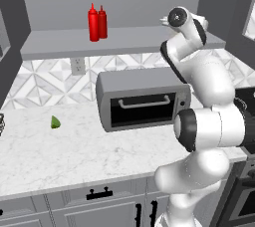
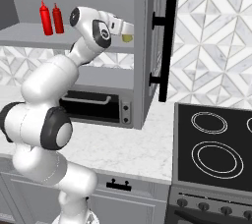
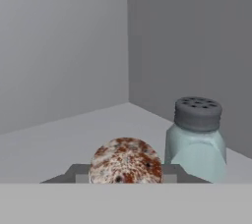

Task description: Put the shaker and condiment bottle from the counter next to their counterparts in the cabinet.

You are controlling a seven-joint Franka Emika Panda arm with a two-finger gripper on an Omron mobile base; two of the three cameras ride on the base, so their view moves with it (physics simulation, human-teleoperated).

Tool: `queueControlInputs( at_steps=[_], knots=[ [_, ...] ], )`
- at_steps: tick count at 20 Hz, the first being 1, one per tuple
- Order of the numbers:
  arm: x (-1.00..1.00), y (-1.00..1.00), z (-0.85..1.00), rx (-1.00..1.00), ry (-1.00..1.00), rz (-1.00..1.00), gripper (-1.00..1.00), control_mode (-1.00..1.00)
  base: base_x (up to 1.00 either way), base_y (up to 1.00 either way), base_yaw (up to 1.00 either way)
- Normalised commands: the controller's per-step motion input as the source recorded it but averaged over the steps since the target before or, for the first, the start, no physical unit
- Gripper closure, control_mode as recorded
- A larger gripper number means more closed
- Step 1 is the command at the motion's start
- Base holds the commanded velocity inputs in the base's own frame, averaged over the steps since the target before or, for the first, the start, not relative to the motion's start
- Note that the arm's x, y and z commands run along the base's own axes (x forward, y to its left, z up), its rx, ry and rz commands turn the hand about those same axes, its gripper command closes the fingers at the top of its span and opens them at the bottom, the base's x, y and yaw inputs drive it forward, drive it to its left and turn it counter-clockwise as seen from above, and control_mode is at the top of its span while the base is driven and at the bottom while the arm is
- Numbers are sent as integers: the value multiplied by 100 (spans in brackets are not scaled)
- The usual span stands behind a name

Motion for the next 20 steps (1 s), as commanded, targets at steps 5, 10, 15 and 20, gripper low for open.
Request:
queueControlInputs(
  at_steps=[5, 10, 15, 20],
  knots=[
    [5, -29, -8, 3, 0, -5, 100, -100, 0, 0, 0],
    [17, -20, -4, 3, 0, -9, 100, -100, 0, 0, 0],
    [32, -2, -14, 0, 0, -10, 100, -100, 0, 0, 0],
    [30, 0, -19, 1, 0, -11, 100, -100, 0, 0, 0]
  ],
)
